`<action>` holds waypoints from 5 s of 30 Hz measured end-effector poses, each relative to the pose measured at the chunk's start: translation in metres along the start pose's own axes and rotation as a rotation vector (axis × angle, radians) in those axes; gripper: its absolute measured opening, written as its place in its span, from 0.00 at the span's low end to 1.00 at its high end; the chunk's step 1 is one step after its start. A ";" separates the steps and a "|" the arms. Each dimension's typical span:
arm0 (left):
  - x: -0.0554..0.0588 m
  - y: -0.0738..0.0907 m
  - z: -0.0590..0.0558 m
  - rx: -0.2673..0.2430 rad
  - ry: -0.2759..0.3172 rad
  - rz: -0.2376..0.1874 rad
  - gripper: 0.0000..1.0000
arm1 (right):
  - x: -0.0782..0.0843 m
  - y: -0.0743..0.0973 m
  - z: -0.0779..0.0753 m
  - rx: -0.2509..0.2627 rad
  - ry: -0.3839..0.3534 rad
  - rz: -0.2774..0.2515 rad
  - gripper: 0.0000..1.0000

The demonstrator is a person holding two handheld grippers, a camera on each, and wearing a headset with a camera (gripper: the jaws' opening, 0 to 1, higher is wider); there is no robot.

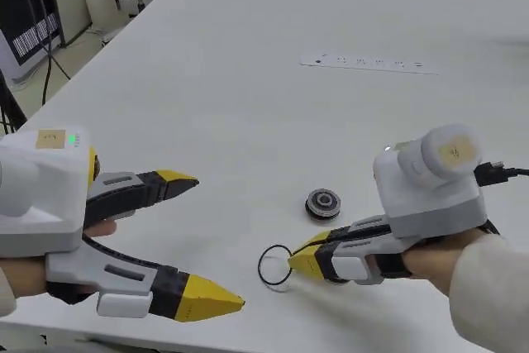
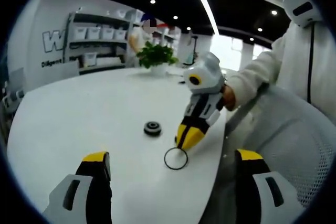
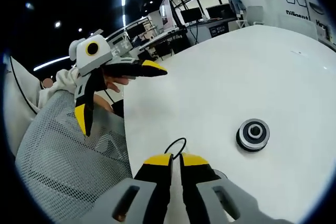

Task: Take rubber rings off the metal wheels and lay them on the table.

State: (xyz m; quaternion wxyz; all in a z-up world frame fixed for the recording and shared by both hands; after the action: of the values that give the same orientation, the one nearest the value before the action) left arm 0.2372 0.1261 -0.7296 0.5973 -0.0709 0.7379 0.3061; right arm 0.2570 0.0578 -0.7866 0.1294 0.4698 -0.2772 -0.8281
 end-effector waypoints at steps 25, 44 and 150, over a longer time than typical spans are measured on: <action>0.003 -0.001 0.000 0.006 0.003 0.015 1.00 | -0.027 0.020 0.000 0.016 0.060 -0.077 0.16; 0.005 -0.002 -0.001 0.011 0.010 0.024 1.00 | -0.052 0.062 -0.009 0.050 0.094 -0.199 0.28; -0.077 -0.089 -0.009 0.097 -0.301 -0.042 0.87 | -0.005 0.073 -0.028 0.023 0.117 -0.145 0.73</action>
State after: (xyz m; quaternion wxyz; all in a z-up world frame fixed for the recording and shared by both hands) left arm 0.2926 0.0297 -0.6903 0.7101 -0.0108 0.6524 0.2645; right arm 0.2803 -0.0082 -0.7519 0.0797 0.5376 -0.2440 -0.8032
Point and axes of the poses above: the centre of the closed fingertips' face, and the gripper's own axes: y roughly backward along the fingers, z roughly to its left, x roughly out of its underside, the point moved 1 cm from there along y, roughly backward along the fingers, and after that the axes turned 3 degrees about -y, right-handed, at the moved point
